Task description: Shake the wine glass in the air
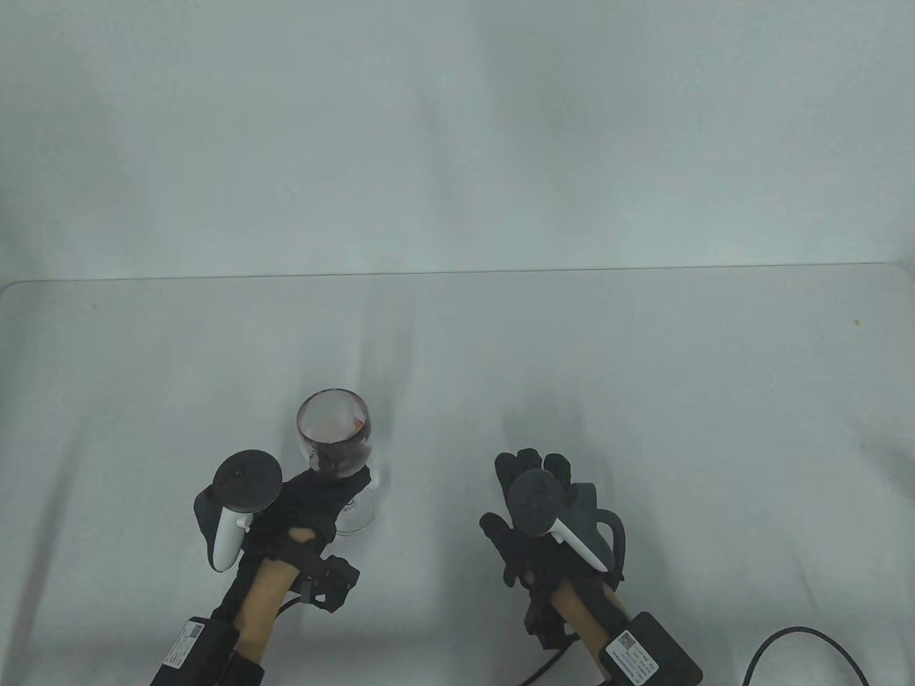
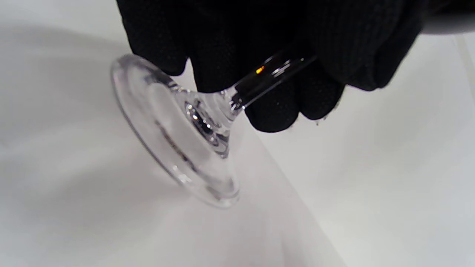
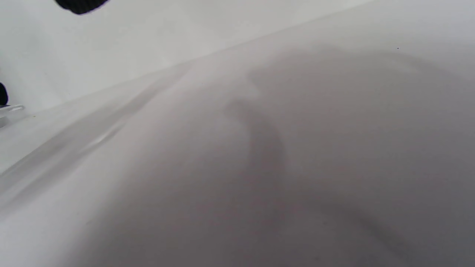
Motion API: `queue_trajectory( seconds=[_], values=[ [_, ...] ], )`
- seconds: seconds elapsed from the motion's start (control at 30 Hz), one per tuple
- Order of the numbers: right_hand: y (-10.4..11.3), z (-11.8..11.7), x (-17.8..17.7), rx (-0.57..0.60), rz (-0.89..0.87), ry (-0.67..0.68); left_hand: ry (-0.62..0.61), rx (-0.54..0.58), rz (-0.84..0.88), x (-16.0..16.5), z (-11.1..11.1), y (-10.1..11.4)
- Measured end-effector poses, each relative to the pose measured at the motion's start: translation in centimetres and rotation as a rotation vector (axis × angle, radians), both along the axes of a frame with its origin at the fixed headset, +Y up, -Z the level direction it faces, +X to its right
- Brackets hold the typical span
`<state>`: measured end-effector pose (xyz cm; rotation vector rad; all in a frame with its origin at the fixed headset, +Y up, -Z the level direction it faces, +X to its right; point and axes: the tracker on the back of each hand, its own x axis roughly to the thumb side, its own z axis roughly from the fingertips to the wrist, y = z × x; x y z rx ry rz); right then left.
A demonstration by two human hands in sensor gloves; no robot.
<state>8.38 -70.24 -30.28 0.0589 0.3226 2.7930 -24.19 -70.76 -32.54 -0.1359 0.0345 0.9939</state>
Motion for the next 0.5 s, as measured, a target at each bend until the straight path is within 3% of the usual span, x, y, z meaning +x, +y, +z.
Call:
queue_trajectory(
  seconds=[0.33, 0.5],
  values=[
    [-0.08, -0.06, -0.04, -0.001, -0.002, -0.001, -0.066, -0.004, -0.034, 0.38, 0.06, -0.2],
    [-0.07, -0.01, -0.03, -0.004, 0.001, 0.0, -0.034, -0.006, -0.003, 0.23, 0.05, -0.19]
  ],
)
